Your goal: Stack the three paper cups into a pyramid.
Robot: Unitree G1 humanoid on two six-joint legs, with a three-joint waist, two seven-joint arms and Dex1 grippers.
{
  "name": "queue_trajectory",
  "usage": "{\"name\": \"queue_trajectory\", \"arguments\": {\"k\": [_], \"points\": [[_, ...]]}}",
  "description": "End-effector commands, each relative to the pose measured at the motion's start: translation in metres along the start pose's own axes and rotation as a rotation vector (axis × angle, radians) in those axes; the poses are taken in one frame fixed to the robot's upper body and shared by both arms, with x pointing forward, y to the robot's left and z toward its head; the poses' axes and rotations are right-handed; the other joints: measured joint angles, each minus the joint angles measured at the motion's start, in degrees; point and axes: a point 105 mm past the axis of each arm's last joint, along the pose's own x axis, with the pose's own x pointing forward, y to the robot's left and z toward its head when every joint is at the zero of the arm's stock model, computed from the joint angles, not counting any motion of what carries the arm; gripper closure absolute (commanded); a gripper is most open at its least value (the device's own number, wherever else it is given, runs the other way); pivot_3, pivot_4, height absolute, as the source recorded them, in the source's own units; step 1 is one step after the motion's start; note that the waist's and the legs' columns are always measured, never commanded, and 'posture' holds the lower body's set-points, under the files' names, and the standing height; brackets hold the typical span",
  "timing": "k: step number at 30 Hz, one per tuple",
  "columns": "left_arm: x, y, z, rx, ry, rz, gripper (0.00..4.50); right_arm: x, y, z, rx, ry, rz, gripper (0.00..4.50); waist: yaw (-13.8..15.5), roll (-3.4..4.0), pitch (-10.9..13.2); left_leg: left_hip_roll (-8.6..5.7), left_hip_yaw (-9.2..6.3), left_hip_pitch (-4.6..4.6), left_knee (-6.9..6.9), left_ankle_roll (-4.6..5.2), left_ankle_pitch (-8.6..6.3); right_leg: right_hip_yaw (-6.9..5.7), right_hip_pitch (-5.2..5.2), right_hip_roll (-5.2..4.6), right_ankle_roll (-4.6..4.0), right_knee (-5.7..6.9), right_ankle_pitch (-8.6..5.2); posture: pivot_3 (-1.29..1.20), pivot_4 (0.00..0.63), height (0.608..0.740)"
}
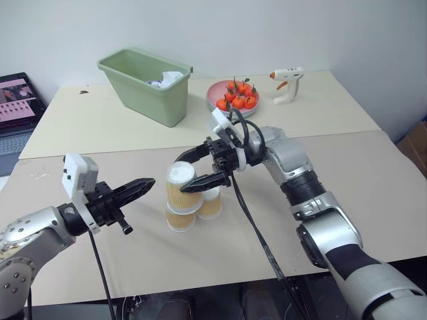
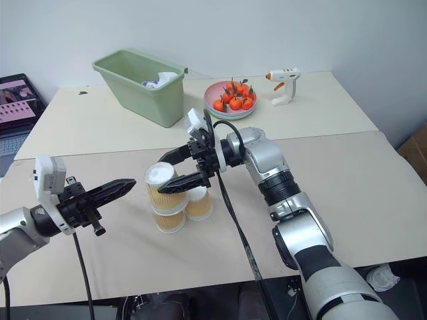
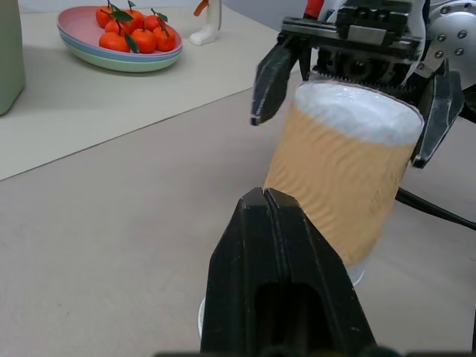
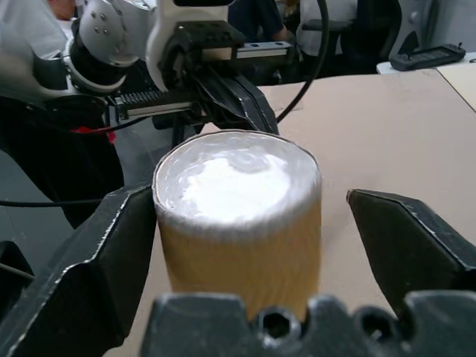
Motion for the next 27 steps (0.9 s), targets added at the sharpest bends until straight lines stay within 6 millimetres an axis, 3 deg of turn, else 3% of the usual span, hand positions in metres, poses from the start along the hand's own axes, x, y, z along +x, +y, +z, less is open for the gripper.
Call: {"name": "queue_trajectory", "arguments": {"k": [1, 9, 16, 23, 27], "points": [[-0.001, -0.004, 0.016, 0.053, -0.061, -0.009, 4.50, -0.009, 0.003, 0.011, -0.044, -0.002, 0.011, 0.04, 0.0, 0.00, 0.0, 0.00, 0.00, -0.08, 0.00, -0.02, 0.01, 0.00, -0.08, 0.00, -0.01, 0.01, 0.00, 0.00, 0.150, 0.725], [0.002, 0.000, 0.020, 0.049, -0.081, -0.016, 4.50, -0.055, 0.010, 0.031, -0.003, -0.078, -0.009, 0.04, 0.1, 0.00, 0.0, 0.00, 0.00, -0.18, 0.00, -0.04, 0.03, -0.03, -0.12, 0.00, -0.02, -0.03, 0.01, 0.00, 0.150, 0.725], [-0.016, 0.015, 0.031, 0.023, -0.155, 0.081, 4.50, -0.101, 0.006, 0.029, -0.008, -0.079, -0.210, 0.04, 0.0, 0.00, 0.0, 0.01, 0.01, -0.19, 0.00, -0.04, 0.02, -0.03, -0.13, 0.00, -0.02, -0.03, 0.01, 0.00, 0.150, 0.725], [-0.045, 0.040, 0.008, -0.043, -0.158, 0.333, 4.50, -0.157, 0.003, -0.017, 0.031, 0.005, -0.545, 0.04, 0.3, -0.02, 0.0, 0.02, 0.03, -0.25, 0.01, 0.00, 0.00, -0.03, -0.11, 0.00, -0.01, -0.09, 0.01, 0.00, 0.150, 0.725], [-0.055, 0.053, -0.011, -0.121, -0.183, 0.472, 4.50, -0.193, -0.004, -0.049, 0.081, 0.025, -0.848, 0.04, 0.3, -0.01, 0.0, 0.02, 0.08, -0.24, 0.03, 0.00, 0.00, -0.01, -0.11, -0.01, -0.02, -0.06, 0.03, 0.00, 0.150, 0.725]]}}
